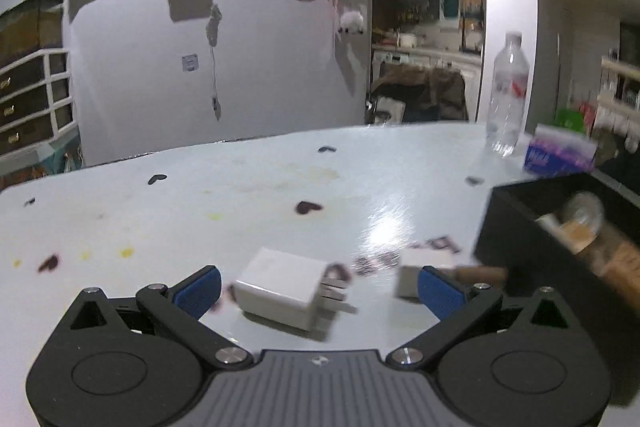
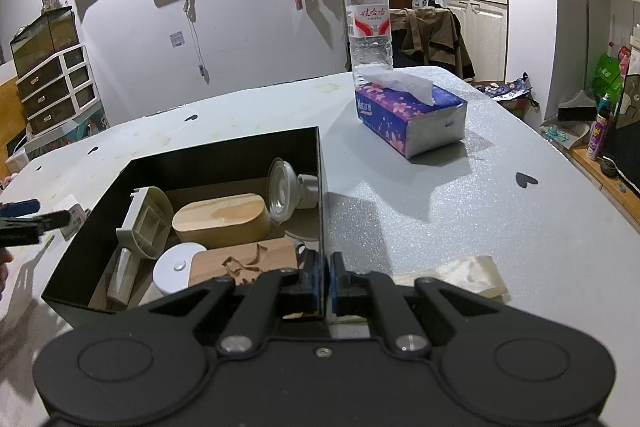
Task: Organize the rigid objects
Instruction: 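Move the left gripper to the white plug charger and grasp it, then carry the white charger with the left gripper into the black box and release, then move the left gripper to the white block with wooden handle and grasp it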
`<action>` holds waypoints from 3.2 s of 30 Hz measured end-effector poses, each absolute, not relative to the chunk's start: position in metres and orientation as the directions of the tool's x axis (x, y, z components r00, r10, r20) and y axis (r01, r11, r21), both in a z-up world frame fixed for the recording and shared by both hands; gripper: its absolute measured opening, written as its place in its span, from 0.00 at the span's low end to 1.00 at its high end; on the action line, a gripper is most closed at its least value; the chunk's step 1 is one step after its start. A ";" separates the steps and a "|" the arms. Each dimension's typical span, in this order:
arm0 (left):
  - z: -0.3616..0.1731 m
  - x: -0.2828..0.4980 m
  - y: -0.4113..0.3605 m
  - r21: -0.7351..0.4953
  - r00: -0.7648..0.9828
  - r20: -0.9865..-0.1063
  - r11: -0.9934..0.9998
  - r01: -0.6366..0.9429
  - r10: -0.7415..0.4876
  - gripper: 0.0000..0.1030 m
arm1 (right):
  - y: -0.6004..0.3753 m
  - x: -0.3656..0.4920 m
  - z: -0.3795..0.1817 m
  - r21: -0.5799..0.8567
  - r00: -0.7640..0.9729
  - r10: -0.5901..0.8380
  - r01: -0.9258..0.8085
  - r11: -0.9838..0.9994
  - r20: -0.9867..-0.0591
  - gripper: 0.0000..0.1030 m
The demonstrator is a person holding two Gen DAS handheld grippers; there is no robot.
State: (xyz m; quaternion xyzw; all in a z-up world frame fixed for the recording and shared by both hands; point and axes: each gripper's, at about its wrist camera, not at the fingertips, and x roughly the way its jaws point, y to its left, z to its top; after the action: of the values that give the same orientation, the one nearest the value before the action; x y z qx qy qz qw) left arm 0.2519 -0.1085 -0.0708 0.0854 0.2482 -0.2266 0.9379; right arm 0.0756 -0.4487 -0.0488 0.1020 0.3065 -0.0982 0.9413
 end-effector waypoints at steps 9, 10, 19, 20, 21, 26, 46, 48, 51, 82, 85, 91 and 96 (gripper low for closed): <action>-0.090 0.282 -0.117 0.138 0.762 -0.568 0.876 0.462 -0.312 0.71 | -0.449 0.076 -0.049 0.138 0.793 -0.119 0.248 0.959 -0.597 0.06; -0.090 0.281 -0.117 0.135 0.761 -0.569 0.878 0.460 -0.312 0.71 | -0.449 0.076 -0.049 0.138 0.793 -0.119 0.248 0.959 -0.597 0.06; -0.079 0.258 -0.113 0.076 0.773 -0.551 0.904 0.421 -0.314 0.71 | -0.450 0.076 -0.050 0.141 0.794 -0.116 0.247 0.959 -0.597 0.06; -0.074 0.253 -0.114 0.068 0.774 -0.544 0.902 0.426 -0.324 0.71 | -0.450 0.076 -0.050 0.141 0.794 -0.116 0.246 0.959 -0.597 0.06; -0.068 0.246 -0.114 0.060 0.776 -0.533 0.899 0.434 -0.338 0.71 | -0.450 0.076 -0.050 0.141 0.794 -0.116 0.246 0.959 -0.597 0.06; -0.037 0.207 -0.125 0.075 0.796 -0.446 0.869 0.489 -0.410 0.71 | -0.450 0.076 -0.050 0.144 0.794 -0.115 0.247 0.958 -0.596 0.06; -0.027 0.152 -0.230 -0.022 0.521 -0.500 0.611 0.791 -0.692 0.71 | -0.449 0.076 -0.050 0.146 0.794 -0.114 0.247 0.958 -0.597 0.06; -0.031 0.155 -0.237 -0.039 0.492 -0.525 0.597 0.801 -0.694 0.71 | -0.449 0.076 -0.050 0.145 0.794 -0.114 0.247 0.958 -0.597 0.06; -0.039 0.157 -0.246 -0.066 0.455 -0.566 0.587 0.807 -0.688 0.71 | -0.450 0.076 -0.050 0.146 0.794 -0.113 0.247 0.958 -0.597 0.06; -0.028 0.129 -0.219 -0.119 0.417 -0.640 0.619 0.777 -0.646 0.97 | -0.450 0.075 -0.051 0.156 0.798 -0.109 0.246 0.957 -0.593 0.07; -0.028 0.128 -0.207 -0.121 0.431 -0.640 0.638 0.761 -0.636 0.98 | -0.449 0.075 -0.051 0.155 0.798 -0.109 0.246 0.957 -0.593 0.07; -0.032 0.137 -0.174 -0.120 0.499 -0.631 0.711 0.693 -0.594 0.97 | -0.450 0.075 -0.051 0.159 0.798 -0.108 0.248 0.956 -0.593 0.07; -0.036 0.159 -0.154 -0.043 0.600 -0.599 0.770 0.637 -0.530 0.92 | -0.451 0.075 -0.050 0.158 0.798 -0.109 0.248 0.956 -0.593 0.07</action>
State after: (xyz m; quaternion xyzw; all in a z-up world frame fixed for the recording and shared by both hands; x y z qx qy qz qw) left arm 0.1587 -0.1540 -0.0359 0.0876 0.3040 -0.3279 0.8902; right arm 0.0754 -0.4505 -0.0505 0.1144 0.3034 -0.0950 0.9412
